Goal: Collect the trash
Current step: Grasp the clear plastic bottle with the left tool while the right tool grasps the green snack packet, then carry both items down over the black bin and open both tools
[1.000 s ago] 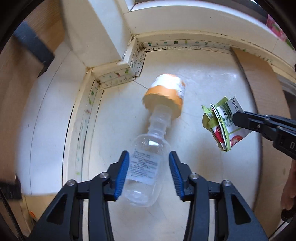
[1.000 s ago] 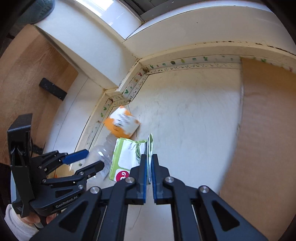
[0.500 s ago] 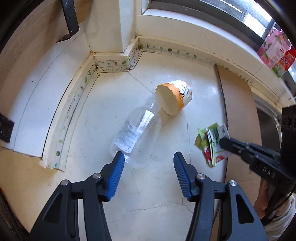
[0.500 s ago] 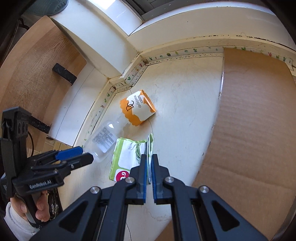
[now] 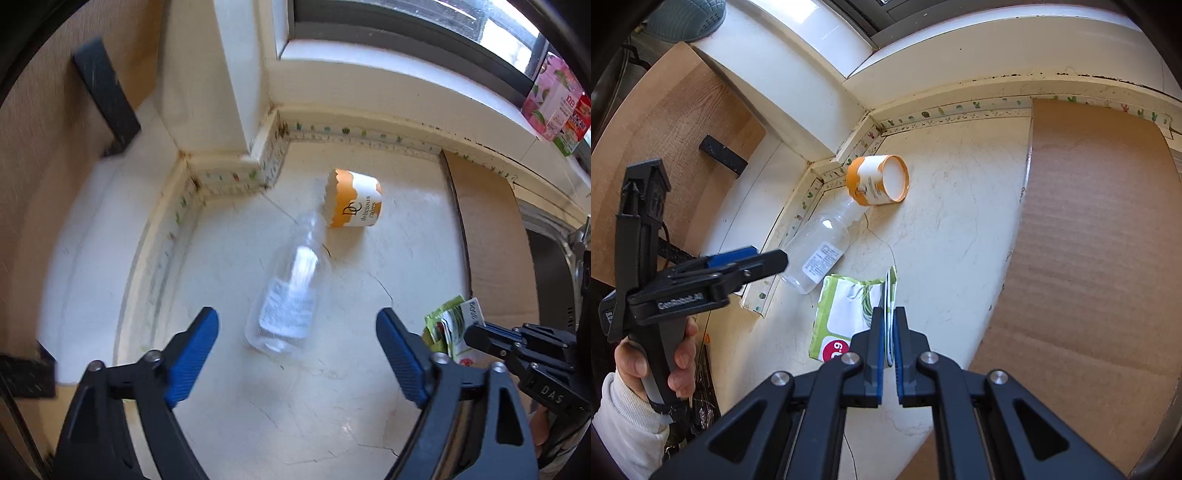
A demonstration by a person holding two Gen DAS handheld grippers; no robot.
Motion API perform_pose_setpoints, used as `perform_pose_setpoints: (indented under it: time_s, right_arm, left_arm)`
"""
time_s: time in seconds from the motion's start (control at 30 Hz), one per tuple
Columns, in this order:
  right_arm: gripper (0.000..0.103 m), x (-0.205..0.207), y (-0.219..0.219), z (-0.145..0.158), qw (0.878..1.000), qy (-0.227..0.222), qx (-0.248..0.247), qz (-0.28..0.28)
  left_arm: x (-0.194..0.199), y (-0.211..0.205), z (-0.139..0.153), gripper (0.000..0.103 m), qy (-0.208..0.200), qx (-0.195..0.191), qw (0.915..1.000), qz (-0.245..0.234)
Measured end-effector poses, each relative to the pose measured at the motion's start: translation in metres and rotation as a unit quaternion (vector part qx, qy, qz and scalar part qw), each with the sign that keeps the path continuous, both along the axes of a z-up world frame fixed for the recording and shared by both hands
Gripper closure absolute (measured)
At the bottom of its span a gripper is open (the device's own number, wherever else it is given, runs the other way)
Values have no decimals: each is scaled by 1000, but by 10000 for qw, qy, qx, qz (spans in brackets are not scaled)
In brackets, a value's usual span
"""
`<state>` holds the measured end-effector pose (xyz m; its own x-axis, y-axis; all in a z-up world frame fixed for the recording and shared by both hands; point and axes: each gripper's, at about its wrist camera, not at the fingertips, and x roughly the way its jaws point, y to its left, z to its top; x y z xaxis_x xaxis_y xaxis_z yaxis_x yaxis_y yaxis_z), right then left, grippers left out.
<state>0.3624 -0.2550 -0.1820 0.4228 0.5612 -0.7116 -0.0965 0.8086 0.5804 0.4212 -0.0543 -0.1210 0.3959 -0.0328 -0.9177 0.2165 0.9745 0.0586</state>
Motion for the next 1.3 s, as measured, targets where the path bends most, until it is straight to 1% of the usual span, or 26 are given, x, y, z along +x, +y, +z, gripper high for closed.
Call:
perform_pose_setpoints:
  time_s: [0.03, 0.1, 0.23, 0.27, 0.3, 0.33, 0.37, 0.4, 0.47, 0.6, 0.67, 0.83, 0.97, 1.1, 1.2, 1.3]
  right_arm:
    - [99, 2, -1, 0, 10000, 1, 10, -16]
    - [99, 5, -2, 0, 10000, -4, 30, -42]
    - [99, 12, -3, -1, 10000, -8, 41, -78]
    - [99, 13, -3, -3, 9999, 6, 49, -91]
    - [99, 14, -4, -5, 9999, 22, 52, -105]
    - [99, 14, -5, -7, 9999, 36, 57, -119]
    - [99, 14, -5, -8, 9999, 50, 66, -137]
    - [99, 14, -7, -10, 9998, 65, 73, -153]
    - [99, 13, -8, -12, 9998, 96, 81, -169]
    - [99, 8, -12, -11, 9996, 90, 100, -230]
    - [99, 3, -13, -8, 9996, 52, 102, -271]
    - [99, -21, -14, 3, 9995, -34, 48, -308]
    - [99, -51, -11, 13, 9992, -14, 1, -398]
    - [99, -93, 0, 31, 9988, -106, -48, -472]
    - [99, -131, 11, 49, 9982, -219, -54, -555]
    - [99, -177, 29, 66, 9976, -385, -207, -539]
  left_arm:
    - [4, -3, 0, 16, -34, 108, 9999, -50]
    - [18, -6, -7, 16, 115, 176, 9997, -127]
    - [42, -9, -33, 16, 435, 285, 9984, -203]
    - [47, -9, -42, 18, 533, 338, 9978, -205]
    - [51, -9, -48, 25, 598, 365, 9973, -205]
    - [54, -9, -54, 29, 678, 371, 9968, -200]
    - [57, -8, -59, 39, 756, 349, 9964, -181]
    - [58, -7, -63, 45, 811, 296, 9961, -158]
    - [56, -5, -65, 45, 781, 218, 9966, -109]
    - [46, -2, -66, 47, 697, 181, 9974, -41]
    - [37, 2, -64, 48, 668, 53, 9977, 41]
    - [-3, 14, -48, 48, 551, -316, 9979, 147]
    - [-52, 35, -23, 48, 418, -888, 9948, 275]
    - [-112, 51, 4, 48, 271, -1317, 9906, 263]
    - [-157, 62, 25, 48, 139, -1488, 9886, 174]
    - [-203, 69, 40, 48, -44, -1603, 9871, 8]
